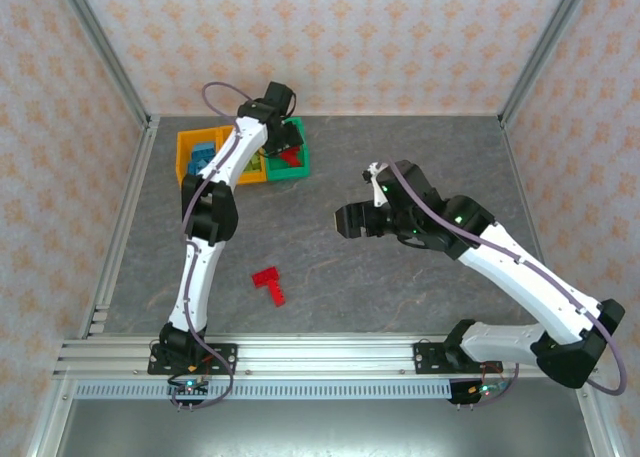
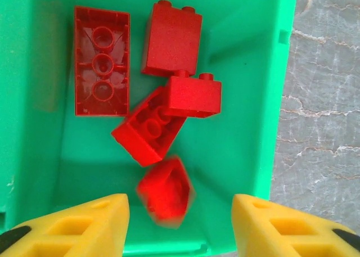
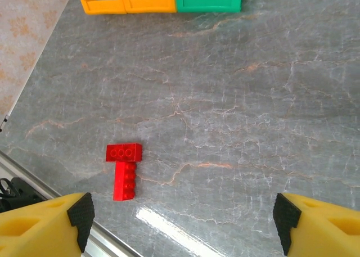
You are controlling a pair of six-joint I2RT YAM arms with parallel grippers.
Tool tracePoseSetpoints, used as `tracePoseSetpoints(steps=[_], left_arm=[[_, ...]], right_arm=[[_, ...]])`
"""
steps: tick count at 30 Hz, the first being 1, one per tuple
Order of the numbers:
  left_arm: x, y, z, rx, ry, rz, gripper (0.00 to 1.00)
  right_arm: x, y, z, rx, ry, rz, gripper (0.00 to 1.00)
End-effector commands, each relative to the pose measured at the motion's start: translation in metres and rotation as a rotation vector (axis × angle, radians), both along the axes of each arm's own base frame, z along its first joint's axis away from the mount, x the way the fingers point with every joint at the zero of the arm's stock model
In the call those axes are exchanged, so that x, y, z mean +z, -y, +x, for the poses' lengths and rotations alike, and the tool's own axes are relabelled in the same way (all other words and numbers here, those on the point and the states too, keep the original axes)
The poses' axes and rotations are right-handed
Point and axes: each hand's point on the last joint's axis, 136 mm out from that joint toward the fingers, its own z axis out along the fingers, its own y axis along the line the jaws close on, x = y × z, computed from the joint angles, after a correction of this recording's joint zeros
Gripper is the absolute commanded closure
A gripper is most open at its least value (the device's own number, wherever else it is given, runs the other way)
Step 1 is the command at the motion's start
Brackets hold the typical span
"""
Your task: Sort the legos into containers by color
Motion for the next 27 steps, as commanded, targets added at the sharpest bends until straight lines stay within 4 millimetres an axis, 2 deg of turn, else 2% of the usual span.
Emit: tracePoseSetpoints(steps=[1, 2, 4, 6, 8, 10, 12, 14, 17, 19, 21, 22, 24, 25, 27], left_arm=[[0.08, -0.002, -0.011, -0.031, 0.121, -0.002, 0.46], [0.091, -0.002, -0.019, -0.044, 0.127, 0.002, 0.46], [0.108, 0.0, -0.041, -0.077, 0.131, 0.015, 0.46], [0.122, 0.001, -0.072, -0.103, 0.128, 0.038, 0.46], [0.135, -0.004, -0.117, -0.143, 0.129, 0.084, 0.46], [0.132, -0.014, -0.162, -0.136, 0.106, 0.118, 0.46], [0.121, -0.026, -0.207, -0.109, 0.065, 0.142, 0.46], [0.103, -0.04, -0.255, -0.066, 0.003, 0.159, 0.46], [0.072, -0.049, -0.313, 0.009, -0.081, 0.12, 0.46], [0.053, -0.044, -0.337, 0.043, -0.098, 0.069, 0.46], [0.034, -0.036, -0.348, 0.06, -0.102, 0.025, 0.42], [0.024, -0.031, -0.352, 0.064, -0.113, 0.004, 0.34], [0.008, -0.023, -0.354, 0.068, -0.144, -0.025, 0.08], [-0.001, -0.019, -0.355, 0.068, -0.173, -0.027, 0.0], [-0.016, -0.013, -0.356, 0.072, -0.222, -0.034, 0.0]], right_arm=[[-0.002, 0.001, 0.006, -0.023, 0.021, -0.014, 0.15], [0.001, 0.0, 0.007, -0.018, 0.027, -0.009, 0.15], [-0.006, -0.007, 0.01, -0.004, 0.009, -0.025, 0.15], [-0.01, -0.011, 0.012, 0.007, -0.002, -0.028, 0.15], [-0.015, -0.016, 0.013, 0.014, -0.017, -0.024, 0.15], [-0.021, -0.02, 0.014, 0.017, -0.033, -0.014, 0.15], [-0.028, -0.024, 0.013, 0.018, -0.05, -0.003, 0.15], [-0.034, -0.027, 0.013, 0.021, -0.068, 0.008, 0.15], [-0.04, -0.03, 0.011, 0.029, -0.089, 0.01, 0.15], [-0.043, -0.031, 0.011, 0.03, -0.097, 0.003, 0.15], [-0.046, -0.031, 0.011, 0.03, -0.103, -0.001, 0.15], [-0.046, -0.031, 0.011, 0.033, -0.107, 0.003, 0.15], [-0.048, -0.032, 0.009, 0.036, -0.118, 0.003, 0.15], [-0.049, -0.031, 0.008, 0.036, -0.124, 0.001, 0.15], [-0.05, -0.028, 0.006, 0.033, -0.13, -0.004, 0.15]])
